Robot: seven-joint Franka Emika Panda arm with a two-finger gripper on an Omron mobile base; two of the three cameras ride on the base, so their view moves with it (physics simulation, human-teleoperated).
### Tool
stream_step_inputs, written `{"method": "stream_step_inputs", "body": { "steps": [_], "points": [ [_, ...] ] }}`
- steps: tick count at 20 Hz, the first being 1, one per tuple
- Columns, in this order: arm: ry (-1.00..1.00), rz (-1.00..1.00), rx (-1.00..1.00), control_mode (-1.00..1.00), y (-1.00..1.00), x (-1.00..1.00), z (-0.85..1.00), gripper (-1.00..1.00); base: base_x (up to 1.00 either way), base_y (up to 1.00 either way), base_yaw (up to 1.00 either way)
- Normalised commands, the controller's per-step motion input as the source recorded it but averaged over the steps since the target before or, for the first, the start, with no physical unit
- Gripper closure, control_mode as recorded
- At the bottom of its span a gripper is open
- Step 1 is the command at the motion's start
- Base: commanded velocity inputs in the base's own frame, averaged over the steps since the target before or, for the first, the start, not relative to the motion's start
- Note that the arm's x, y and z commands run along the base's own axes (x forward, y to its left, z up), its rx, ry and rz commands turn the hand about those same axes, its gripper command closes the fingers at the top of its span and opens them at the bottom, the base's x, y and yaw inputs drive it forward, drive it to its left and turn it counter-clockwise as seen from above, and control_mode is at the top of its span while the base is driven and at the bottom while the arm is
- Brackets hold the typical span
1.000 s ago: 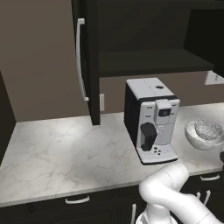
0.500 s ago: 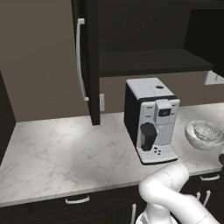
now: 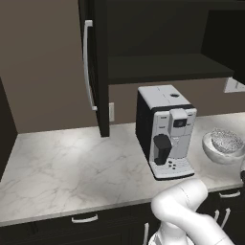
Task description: Open the cabinet and setup a tea strainer by placing it in the bowl upright.
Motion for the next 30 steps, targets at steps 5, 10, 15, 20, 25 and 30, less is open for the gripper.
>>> {"method": "stream_step_inputs", "body": {
  "steps": [5,10,15,20,25,30],
  "points": [
    [-0.10,0.00,-0.10,-1.00,0.19,0.00,-0.13,1.00,0.00,0.00,0.00],
    [-0.01,0.00,-0.11,-1.00,0.01,0.00,-0.36,1.00,0.00,0.00,0.00],
    [0.10,-0.01,-0.08,-1.00,0.00,0.00,-0.29,1.00,0.00,0.00,0.00],
    [0.10,-0.02,-0.05,-1.00,0.00,0.00,-0.18,1.00,0.00,0.00,0.00],
    [0.03,-0.01,-0.04,-1.00,0.01,0.00,-0.03,1.00,0.00,0.00,0.00],
    [-0.01,0.00,0.00,-1.00,0.00,0.00,0.00,1.00,0.00,0.00,0.00]
  ]
}}
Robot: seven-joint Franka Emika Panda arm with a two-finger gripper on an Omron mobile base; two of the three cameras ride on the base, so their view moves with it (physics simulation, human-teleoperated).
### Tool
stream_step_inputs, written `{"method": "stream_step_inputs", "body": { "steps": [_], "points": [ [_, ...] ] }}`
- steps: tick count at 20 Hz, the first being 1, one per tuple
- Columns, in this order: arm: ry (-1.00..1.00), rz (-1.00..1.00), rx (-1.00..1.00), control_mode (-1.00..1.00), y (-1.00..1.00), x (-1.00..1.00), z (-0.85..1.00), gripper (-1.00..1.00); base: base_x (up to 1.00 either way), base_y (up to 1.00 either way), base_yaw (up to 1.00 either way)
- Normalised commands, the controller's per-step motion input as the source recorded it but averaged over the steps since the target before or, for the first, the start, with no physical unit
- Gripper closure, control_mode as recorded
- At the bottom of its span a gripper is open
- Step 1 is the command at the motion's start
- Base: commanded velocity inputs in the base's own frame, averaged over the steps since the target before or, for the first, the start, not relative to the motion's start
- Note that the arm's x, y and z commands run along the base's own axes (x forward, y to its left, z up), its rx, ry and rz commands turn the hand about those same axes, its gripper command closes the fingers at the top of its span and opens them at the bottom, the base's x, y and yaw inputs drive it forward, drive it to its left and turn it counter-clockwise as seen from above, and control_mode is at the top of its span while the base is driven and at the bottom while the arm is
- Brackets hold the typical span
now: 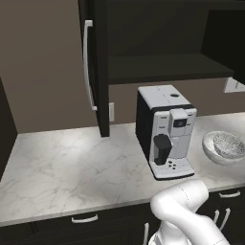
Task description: Open the cabinet and setup a tea strainer by placing it in the bowl upright.
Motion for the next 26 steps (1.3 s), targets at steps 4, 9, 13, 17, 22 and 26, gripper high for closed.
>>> {"method": "stream_step_inputs", "body": {
  "steps": [4,9,13,17,22,26],
  "points": [
    [-0.03,0.00,0.00,-1.00,0.00,0.00,0.00,1.00,0.00,0.00,0.00],
    [-0.01,0.00,0.00,-1.00,0.02,0.00,0.00,-1.00,0.00,0.00,0.00],
    [-0.06,0.00,0.00,-1.00,0.06,0.00,0.00,-1.00,0.00,0.00,0.00],
    [-0.09,0.00,0.00,-1.00,0.03,0.00,0.00,-1.00,0.00,0.00,0.00],
    [-0.10,0.00,0.00,-1.00,0.01,0.00,0.00,-1.00,0.00,0.00,0.00],
    [-0.06,0.00,0.00,-1.00,0.00,0.00,0.00,-1.00,0.00,0.00,0.00]
  ]
}}
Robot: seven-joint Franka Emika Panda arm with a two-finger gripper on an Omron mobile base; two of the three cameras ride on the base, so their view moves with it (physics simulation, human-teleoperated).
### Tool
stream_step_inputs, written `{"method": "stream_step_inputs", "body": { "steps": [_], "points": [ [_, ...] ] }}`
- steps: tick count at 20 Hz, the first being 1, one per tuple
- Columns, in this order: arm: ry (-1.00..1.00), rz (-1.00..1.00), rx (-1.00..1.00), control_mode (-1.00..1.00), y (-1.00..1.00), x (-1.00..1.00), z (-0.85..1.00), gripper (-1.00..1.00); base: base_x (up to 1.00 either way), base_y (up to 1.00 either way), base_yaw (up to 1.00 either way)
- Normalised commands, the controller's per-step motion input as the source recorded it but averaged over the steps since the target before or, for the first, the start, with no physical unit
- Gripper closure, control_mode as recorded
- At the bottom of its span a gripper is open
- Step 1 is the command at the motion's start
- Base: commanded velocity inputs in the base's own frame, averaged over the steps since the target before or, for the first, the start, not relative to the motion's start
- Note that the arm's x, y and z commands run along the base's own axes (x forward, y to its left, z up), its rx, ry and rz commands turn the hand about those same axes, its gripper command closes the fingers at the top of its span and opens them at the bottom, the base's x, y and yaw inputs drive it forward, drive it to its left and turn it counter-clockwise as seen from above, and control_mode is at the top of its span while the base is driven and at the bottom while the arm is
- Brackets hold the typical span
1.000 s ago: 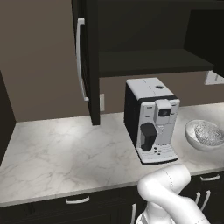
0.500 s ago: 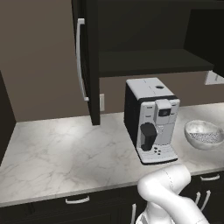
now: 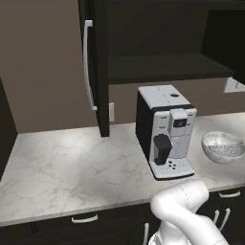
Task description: Open the cabinet and setup a tea strainer by placing it in the bowl upright.
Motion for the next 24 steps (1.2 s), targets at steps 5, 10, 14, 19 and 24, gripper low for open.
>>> {"method": "stream_step_inputs", "body": {
  "steps": [5,10,14,19,24],
  "points": [
    [0.00,-0.01,0.00,-1.00,-0.10,-0.21,0.14,-1.00,0.00,0.00,0.00],
    [0.05,0.00,0.03,-1.00,-0.25,-0.39,0.35,-1.00,0.00,0.00,0.00],
    [0.21,0.00,0.10,-1.00,-0.13,-0.34,0.39,-1.00,0.00,0.00,0.00],
    [0.41,0.00,0.34,-1.00,-0.18,-0.10,0.01,-1.00,0.00,0.00,0.00],
    [0.37,0.00,0.58,-1.00,-0.29,-0.20,0.00,-1.00,0.00,0.00,0.00]
  ]
}}
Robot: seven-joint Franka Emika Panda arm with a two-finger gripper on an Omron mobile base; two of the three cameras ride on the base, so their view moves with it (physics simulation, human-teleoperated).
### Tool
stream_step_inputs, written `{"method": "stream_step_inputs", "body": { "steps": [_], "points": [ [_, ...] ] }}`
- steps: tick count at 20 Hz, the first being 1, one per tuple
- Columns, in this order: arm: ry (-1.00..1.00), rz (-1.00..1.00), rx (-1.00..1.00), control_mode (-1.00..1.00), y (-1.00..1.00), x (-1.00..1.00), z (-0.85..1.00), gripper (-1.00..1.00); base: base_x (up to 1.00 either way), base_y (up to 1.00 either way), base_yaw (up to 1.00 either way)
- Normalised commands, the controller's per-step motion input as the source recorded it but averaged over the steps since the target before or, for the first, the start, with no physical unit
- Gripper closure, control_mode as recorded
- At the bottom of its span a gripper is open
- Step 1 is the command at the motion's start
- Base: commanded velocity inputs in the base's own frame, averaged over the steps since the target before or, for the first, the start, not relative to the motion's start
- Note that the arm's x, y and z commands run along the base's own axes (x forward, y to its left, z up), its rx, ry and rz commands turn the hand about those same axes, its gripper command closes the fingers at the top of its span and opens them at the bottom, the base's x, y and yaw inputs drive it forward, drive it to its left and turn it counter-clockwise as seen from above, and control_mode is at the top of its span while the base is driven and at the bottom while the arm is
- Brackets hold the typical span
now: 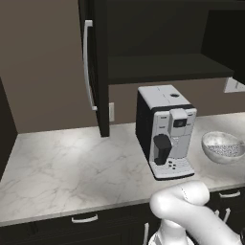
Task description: Open the cabinet and setup a tea strainer by placing it in the bowl upright.
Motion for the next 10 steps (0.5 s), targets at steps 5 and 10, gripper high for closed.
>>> {"method": "stream_step_inputs", "body": {
  "steps": [5,10],
  "points": [
    [0.21,0.02,0.62,-1.00,-0.09,-0.37,0.01,-1.00,0.00,0.00,0.00],
    [-0.01,0.04,0.45,-1.00,0.01,-0.68,0.00,-1.00,0.00,0.00,0.00]
  ]
}}
